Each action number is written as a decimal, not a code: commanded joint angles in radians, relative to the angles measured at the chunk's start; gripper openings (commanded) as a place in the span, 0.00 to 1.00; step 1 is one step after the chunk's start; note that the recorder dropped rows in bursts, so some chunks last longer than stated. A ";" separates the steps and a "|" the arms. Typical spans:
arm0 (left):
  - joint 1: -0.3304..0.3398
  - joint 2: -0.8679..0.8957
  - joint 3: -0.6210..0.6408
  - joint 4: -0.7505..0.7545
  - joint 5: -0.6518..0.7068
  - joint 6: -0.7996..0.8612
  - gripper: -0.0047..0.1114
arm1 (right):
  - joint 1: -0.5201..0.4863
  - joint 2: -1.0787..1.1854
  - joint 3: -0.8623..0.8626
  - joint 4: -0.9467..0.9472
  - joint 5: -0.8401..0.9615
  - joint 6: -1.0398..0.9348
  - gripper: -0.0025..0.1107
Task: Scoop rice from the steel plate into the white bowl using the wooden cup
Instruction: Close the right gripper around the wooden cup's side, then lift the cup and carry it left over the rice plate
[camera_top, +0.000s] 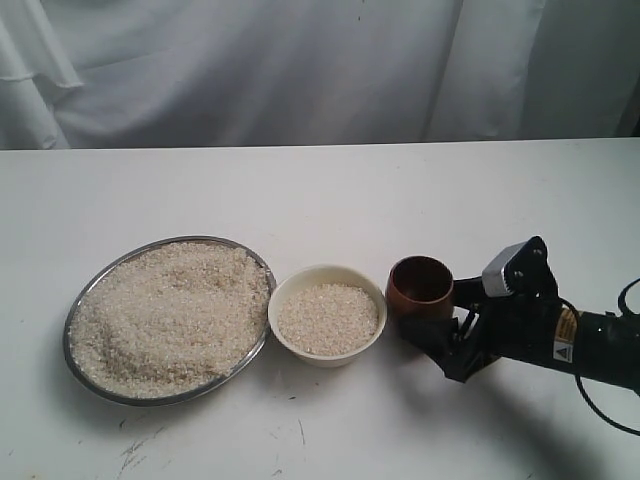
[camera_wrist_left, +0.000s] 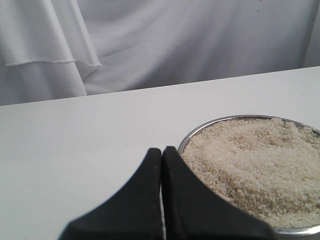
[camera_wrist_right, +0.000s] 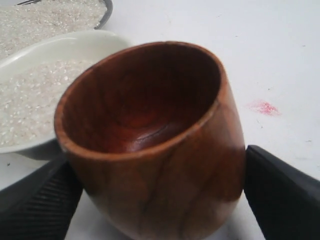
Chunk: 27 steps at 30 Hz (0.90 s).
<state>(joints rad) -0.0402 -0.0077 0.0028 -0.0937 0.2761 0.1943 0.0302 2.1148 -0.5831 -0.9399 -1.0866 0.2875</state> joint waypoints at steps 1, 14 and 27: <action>-0.007 0.008 -0.003 -0.001 -0.010 -0.002 0.04 | 0.004 -0.045 -0.003 0.023 0.021 0.000 0.02; -0.007 0.008 -0.003 -0.001 -0.010 -0.005 0.04 | 0.004 -0.220 -0.003 0.027 0.153 0.056 0.02; -0.007 0.008 -0.003 -0.001 -0.010 -0.002 0.04 | 0.194 -0.472 -0.228 -0.263 0.688 0.426 0.02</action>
<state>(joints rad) -0.0402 -0.0077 0.0028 -0.0937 0.2761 0.1943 0.1681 1.6749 -0.7350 -1.0836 -0.5199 0.6083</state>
